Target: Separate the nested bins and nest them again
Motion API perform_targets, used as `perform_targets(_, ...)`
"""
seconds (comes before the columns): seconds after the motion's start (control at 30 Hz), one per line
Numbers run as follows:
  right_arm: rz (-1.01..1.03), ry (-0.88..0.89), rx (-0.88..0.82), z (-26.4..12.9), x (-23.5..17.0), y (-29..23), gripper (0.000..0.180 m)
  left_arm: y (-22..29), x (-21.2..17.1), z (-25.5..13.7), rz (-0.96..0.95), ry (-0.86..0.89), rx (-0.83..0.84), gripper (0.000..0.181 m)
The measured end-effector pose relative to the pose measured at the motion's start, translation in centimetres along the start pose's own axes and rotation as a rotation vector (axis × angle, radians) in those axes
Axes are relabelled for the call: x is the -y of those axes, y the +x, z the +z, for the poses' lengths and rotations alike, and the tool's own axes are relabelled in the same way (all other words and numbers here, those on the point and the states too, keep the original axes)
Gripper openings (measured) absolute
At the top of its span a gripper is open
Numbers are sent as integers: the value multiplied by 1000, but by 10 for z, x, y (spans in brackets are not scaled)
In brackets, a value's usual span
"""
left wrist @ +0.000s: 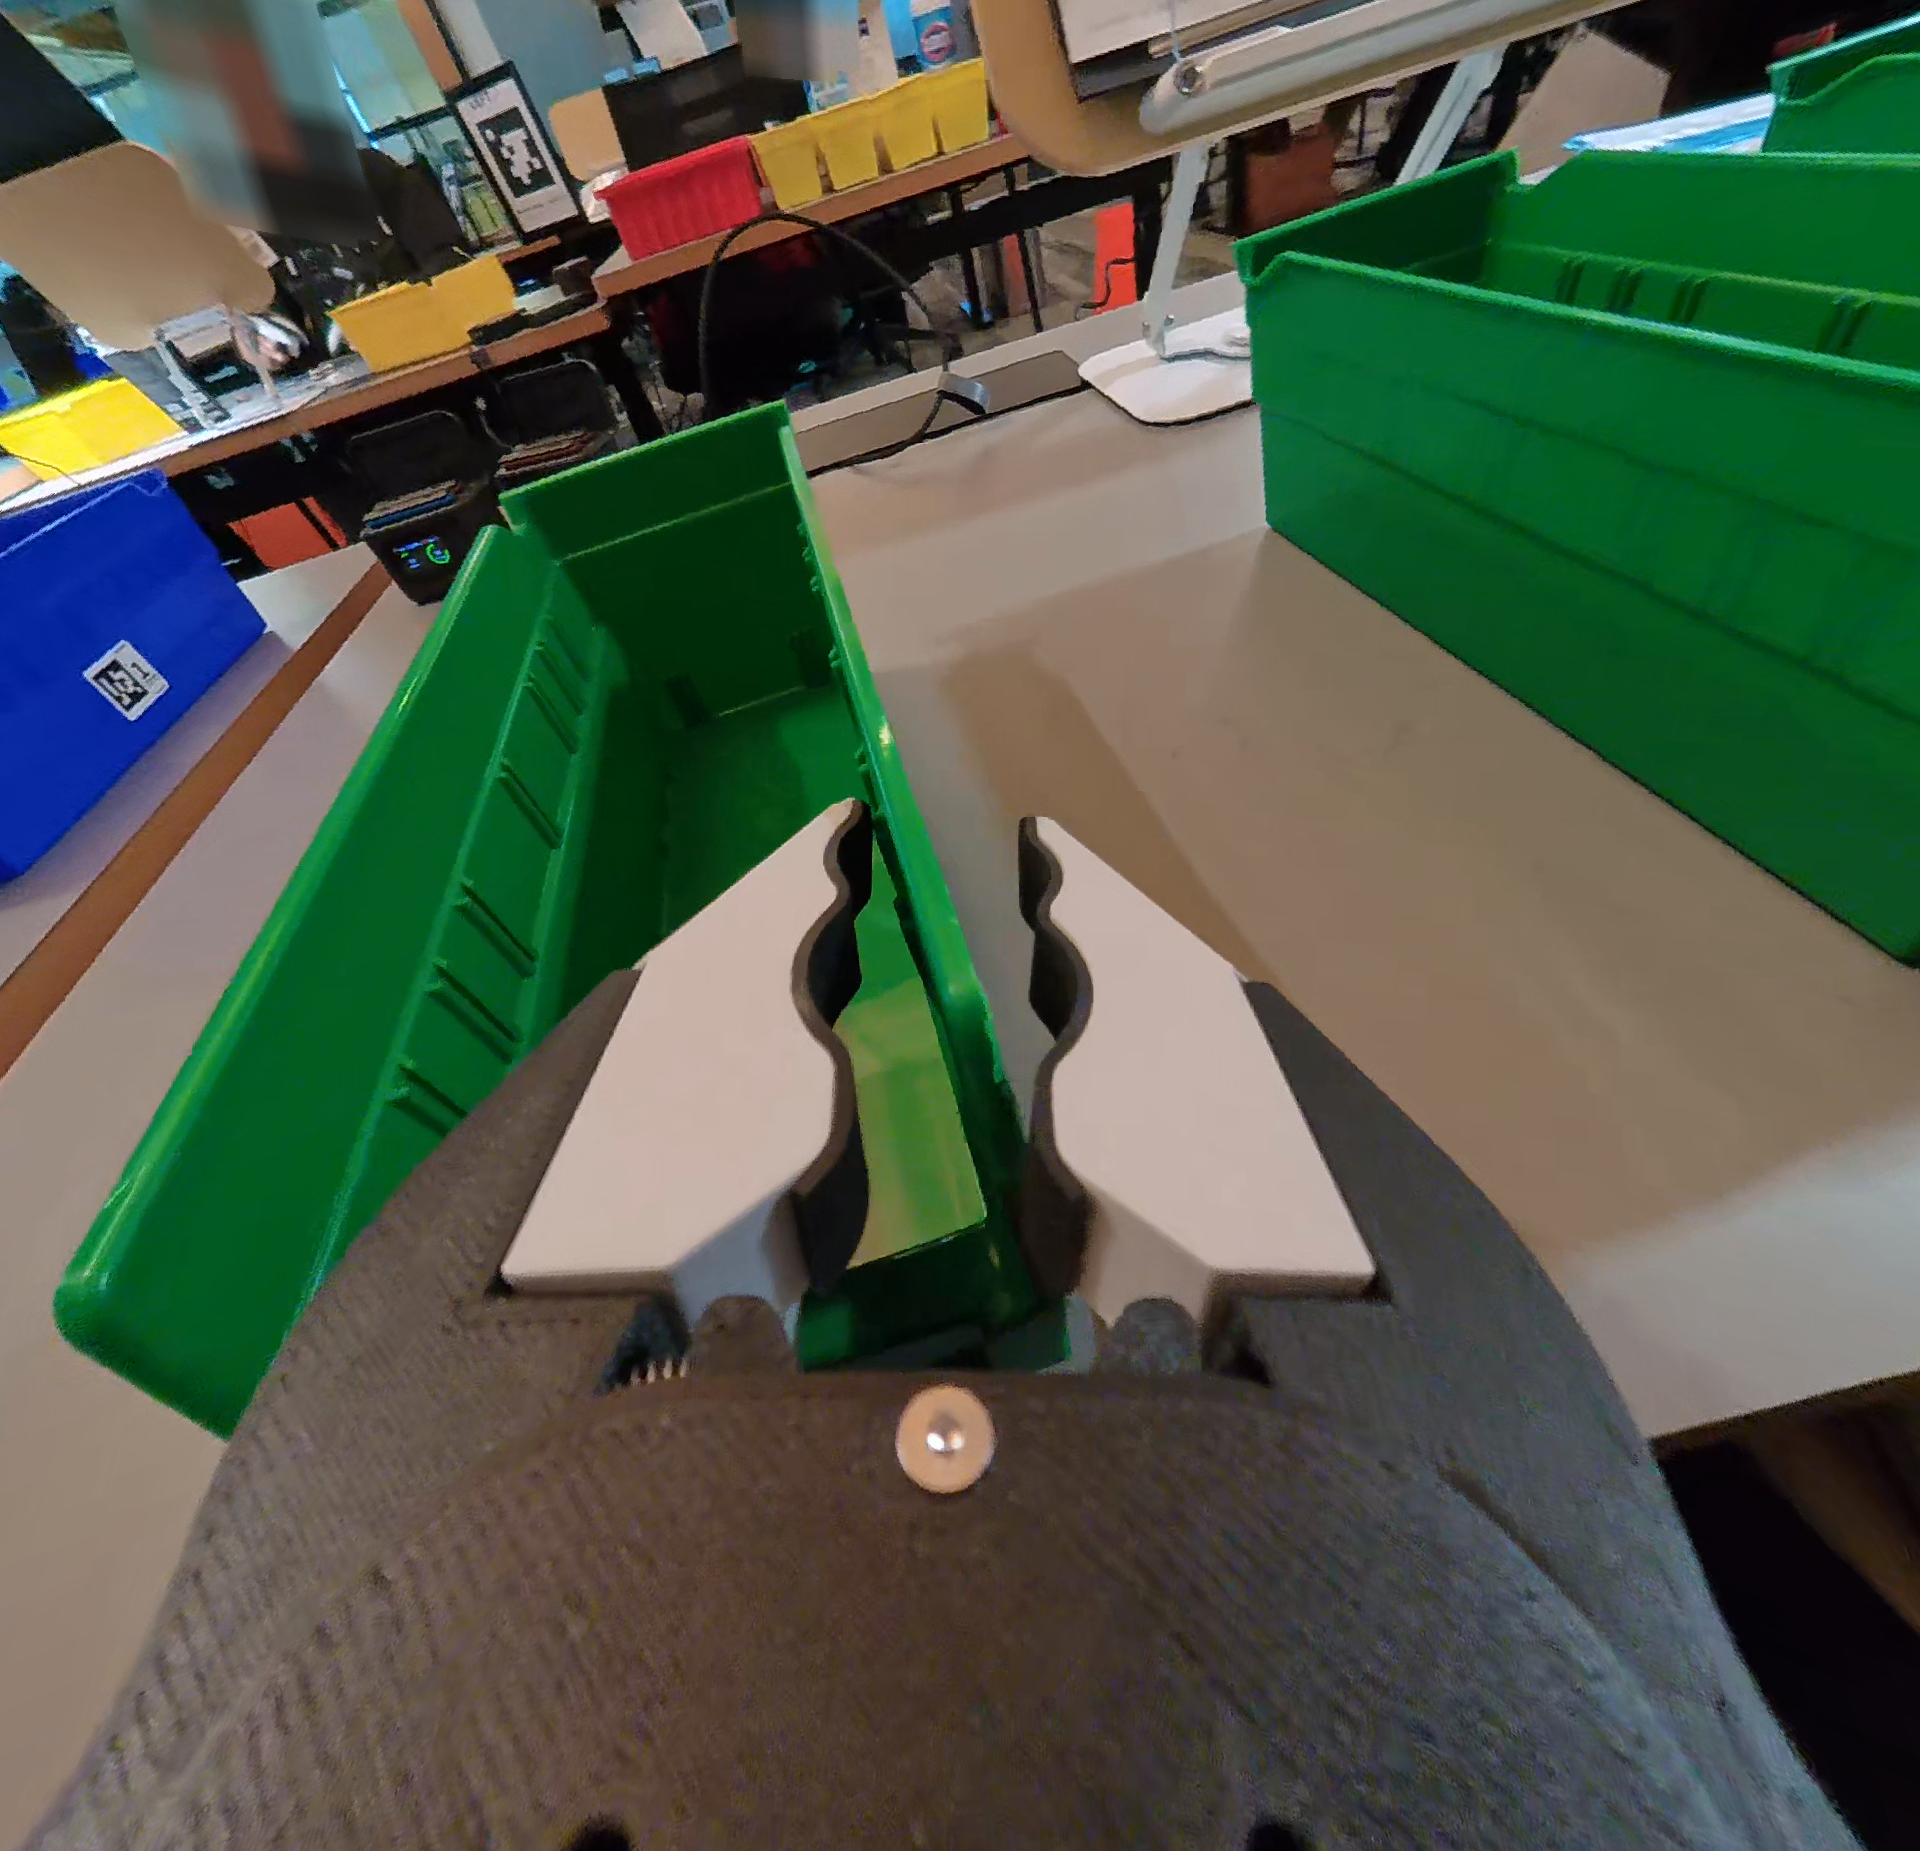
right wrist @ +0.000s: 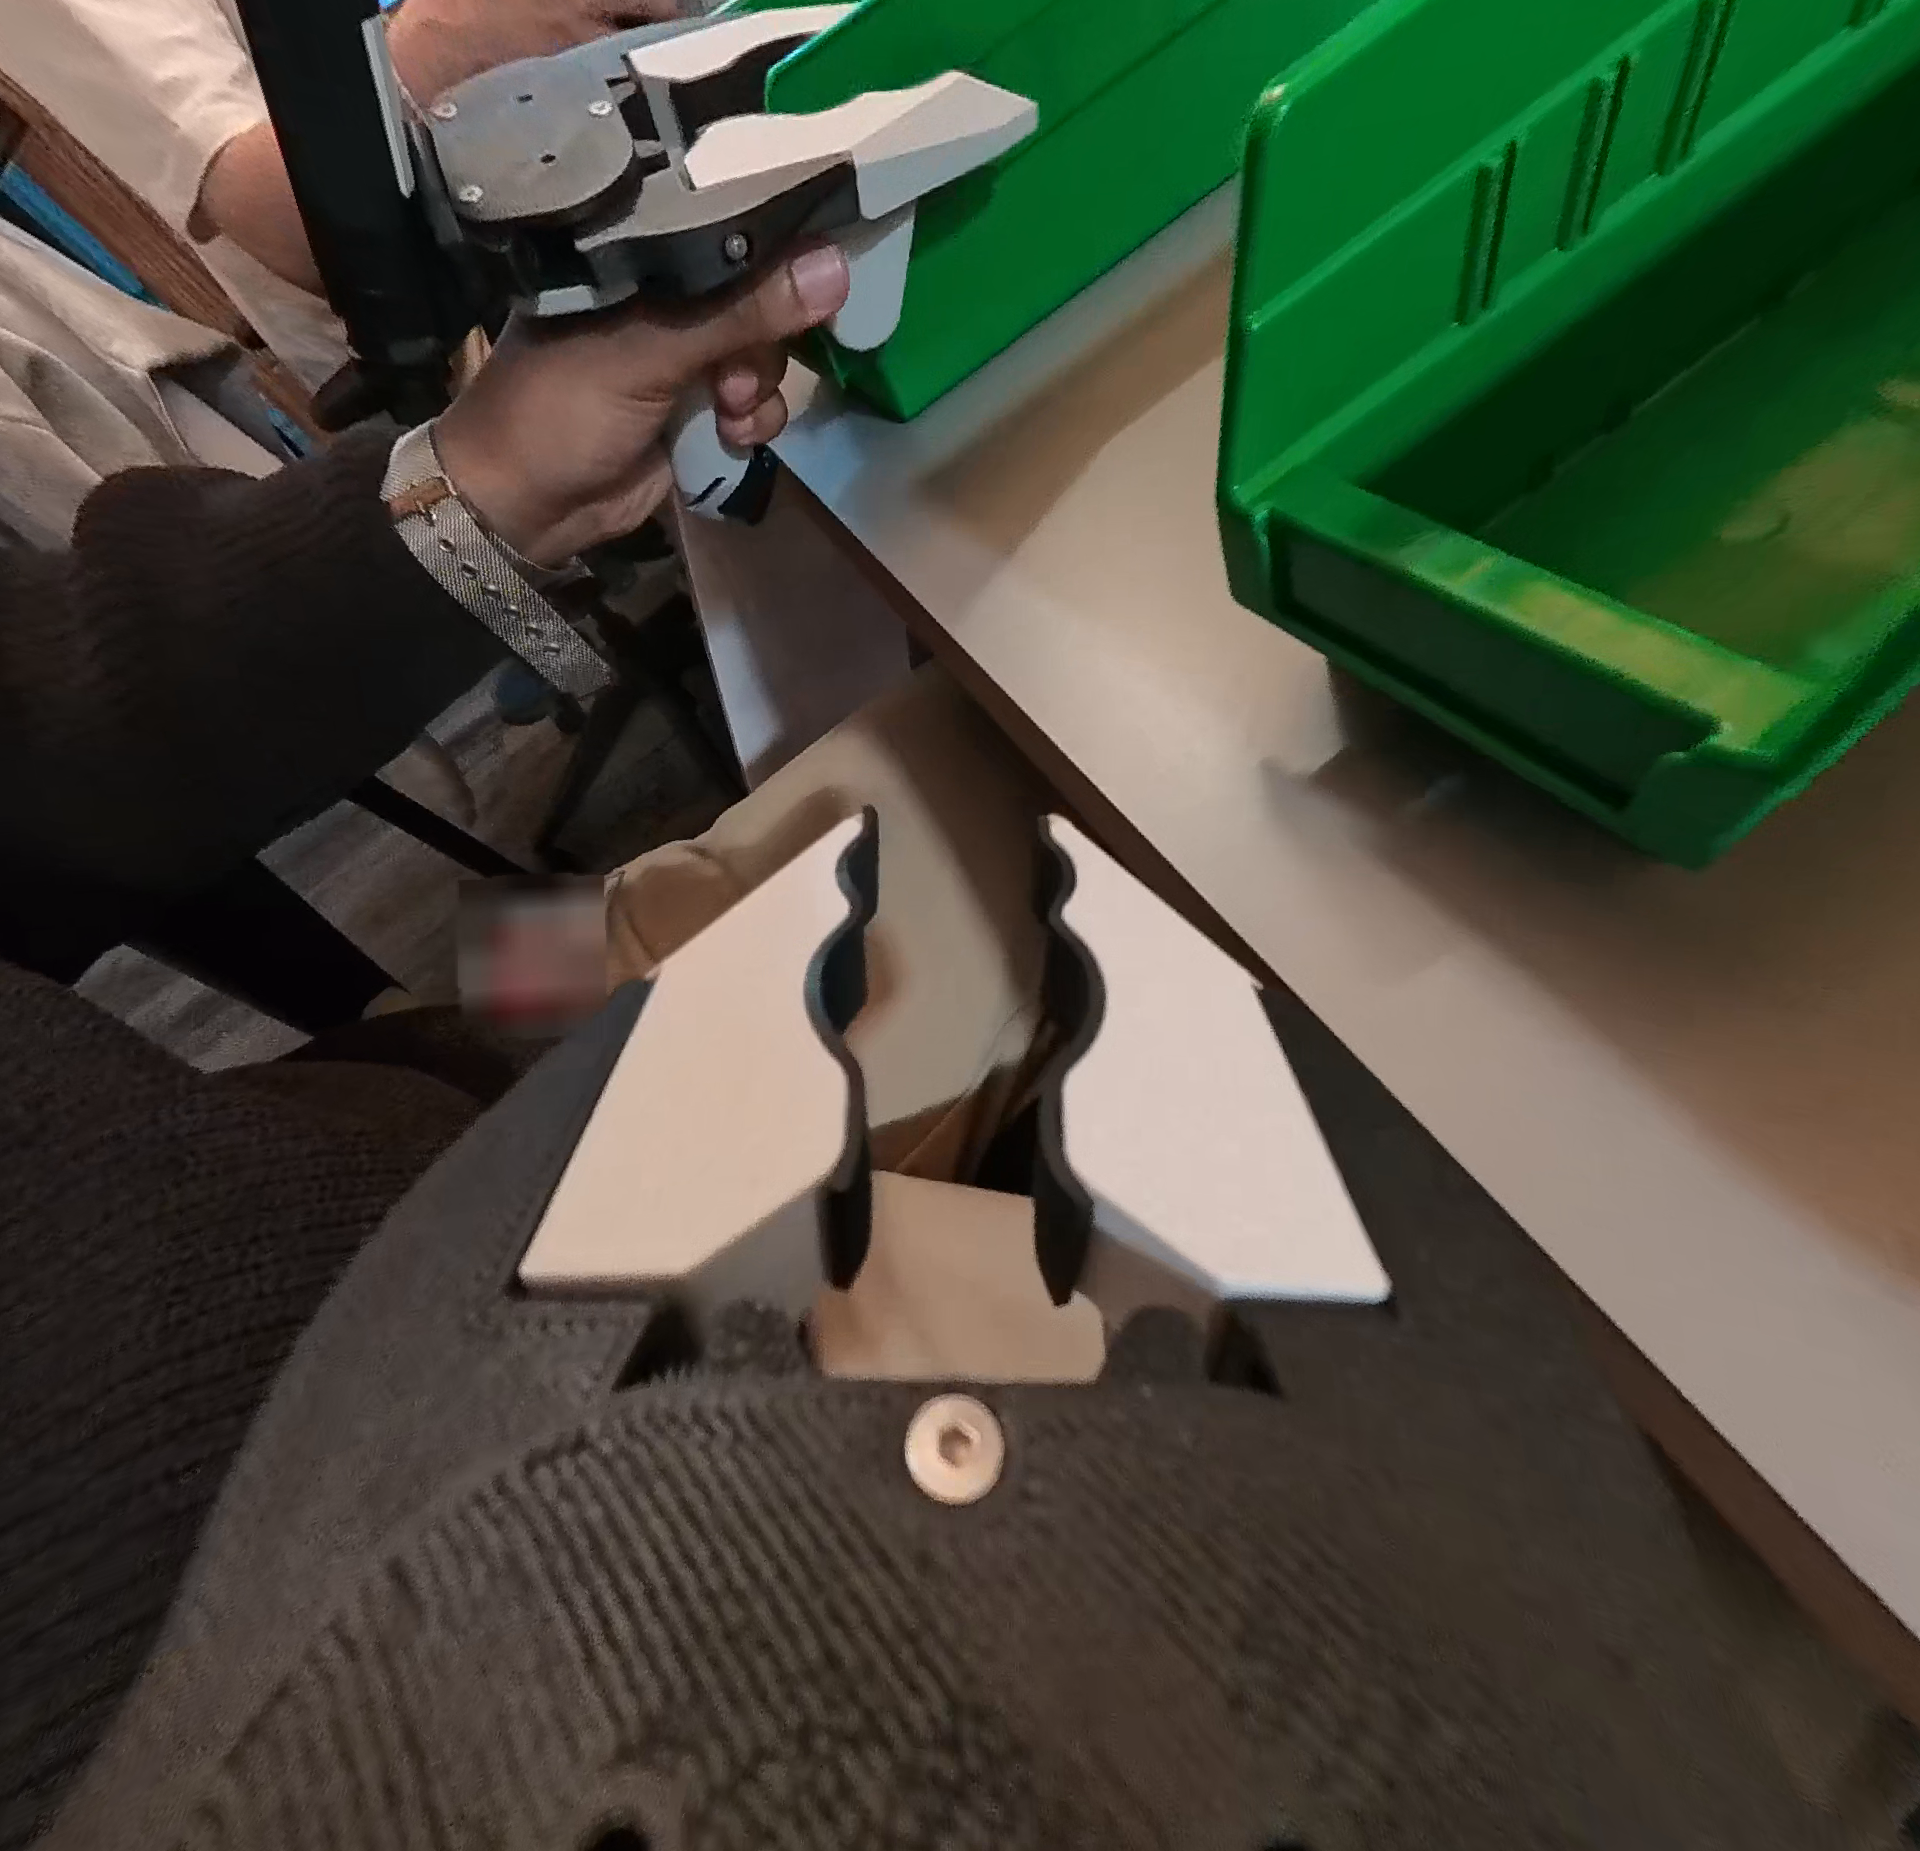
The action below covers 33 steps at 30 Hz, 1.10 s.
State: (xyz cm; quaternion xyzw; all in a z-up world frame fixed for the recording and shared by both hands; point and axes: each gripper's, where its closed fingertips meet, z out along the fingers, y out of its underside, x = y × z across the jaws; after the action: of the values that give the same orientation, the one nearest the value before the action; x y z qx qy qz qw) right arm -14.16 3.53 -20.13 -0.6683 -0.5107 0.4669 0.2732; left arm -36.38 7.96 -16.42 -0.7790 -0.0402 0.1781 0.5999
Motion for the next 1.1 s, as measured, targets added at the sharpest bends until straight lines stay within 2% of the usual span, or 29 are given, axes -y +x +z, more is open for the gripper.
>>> perform_targets(0.4, -65, -10, -18, -2, -2, -2, 28, 3, 6, -5, -35, 24, -12, 29)
perform_targets(0.6, -129, -20, -41, -1, -3, -3, 28, -6, 3, -5, -128, 16, -17, 26)
perform_targets(0.73, -174, -29, -60, -1, -5, -3, 28, -7, 4, -7, -119, 21, -2, 16)
perform_targets(1.1, -296, -37, -116, -1, -6, 0, 25, -9, 4, -9, -159, 21, -17, 19)
